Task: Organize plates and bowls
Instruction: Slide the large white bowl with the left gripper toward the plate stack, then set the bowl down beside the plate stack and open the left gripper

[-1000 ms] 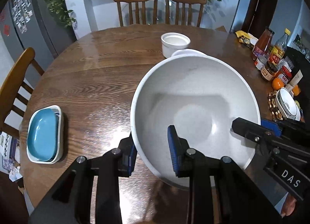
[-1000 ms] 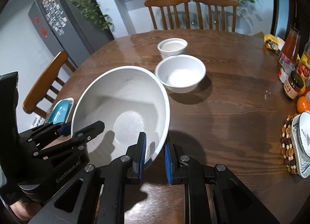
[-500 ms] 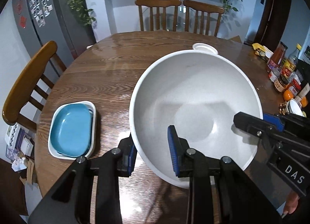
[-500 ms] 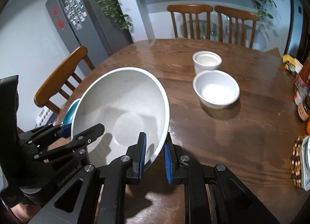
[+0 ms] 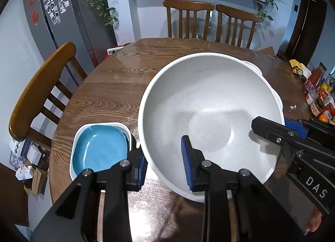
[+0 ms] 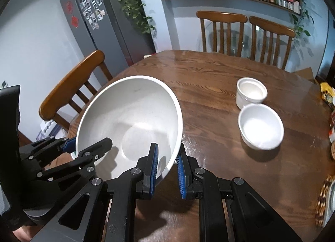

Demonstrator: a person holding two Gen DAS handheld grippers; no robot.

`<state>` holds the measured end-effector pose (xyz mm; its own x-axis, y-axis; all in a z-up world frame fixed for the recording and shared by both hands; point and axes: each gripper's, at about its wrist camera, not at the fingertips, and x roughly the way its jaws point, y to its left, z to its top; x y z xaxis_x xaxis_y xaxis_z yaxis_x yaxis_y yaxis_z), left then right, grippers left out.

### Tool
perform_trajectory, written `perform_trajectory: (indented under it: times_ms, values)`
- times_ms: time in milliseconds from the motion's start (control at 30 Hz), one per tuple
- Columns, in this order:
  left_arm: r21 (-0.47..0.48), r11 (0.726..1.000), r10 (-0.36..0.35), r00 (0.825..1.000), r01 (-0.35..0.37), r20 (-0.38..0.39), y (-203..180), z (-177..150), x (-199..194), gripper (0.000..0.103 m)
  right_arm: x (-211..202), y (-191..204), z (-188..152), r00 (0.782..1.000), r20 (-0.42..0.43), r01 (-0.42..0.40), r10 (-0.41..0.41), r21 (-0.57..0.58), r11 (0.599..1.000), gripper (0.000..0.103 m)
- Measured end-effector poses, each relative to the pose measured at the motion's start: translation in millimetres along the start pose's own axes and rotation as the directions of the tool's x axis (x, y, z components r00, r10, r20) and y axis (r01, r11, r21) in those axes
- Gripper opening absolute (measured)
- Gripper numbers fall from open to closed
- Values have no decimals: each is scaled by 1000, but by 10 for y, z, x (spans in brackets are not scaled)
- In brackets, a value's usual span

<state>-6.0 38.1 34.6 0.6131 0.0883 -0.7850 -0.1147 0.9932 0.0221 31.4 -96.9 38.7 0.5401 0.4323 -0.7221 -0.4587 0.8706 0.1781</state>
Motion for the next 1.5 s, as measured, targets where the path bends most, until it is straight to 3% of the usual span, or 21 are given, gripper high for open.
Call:
perform_trajectory:
  times_ms: [267,600,967,1500]
  values:
    - [-18,1000,19,999,-20,-34,145,91,229,27,402,57,103,997,-78,4,-5,-10,1000,19]
    - [-20,1000,14,987,-18,-157,185,-57,739,27,881,-32,-2,979,-202,5,1,27,1000,19]
    - [-5,1000,24,975,-26,-219,196,-159,990,27,1165,-89,-104,961,-276,0,14,53,999,19]
    - [6,999,43,973,-43,-226,192,-163,1074,30,1198,-148,-98,960,-276,-27,47,76,997,19]
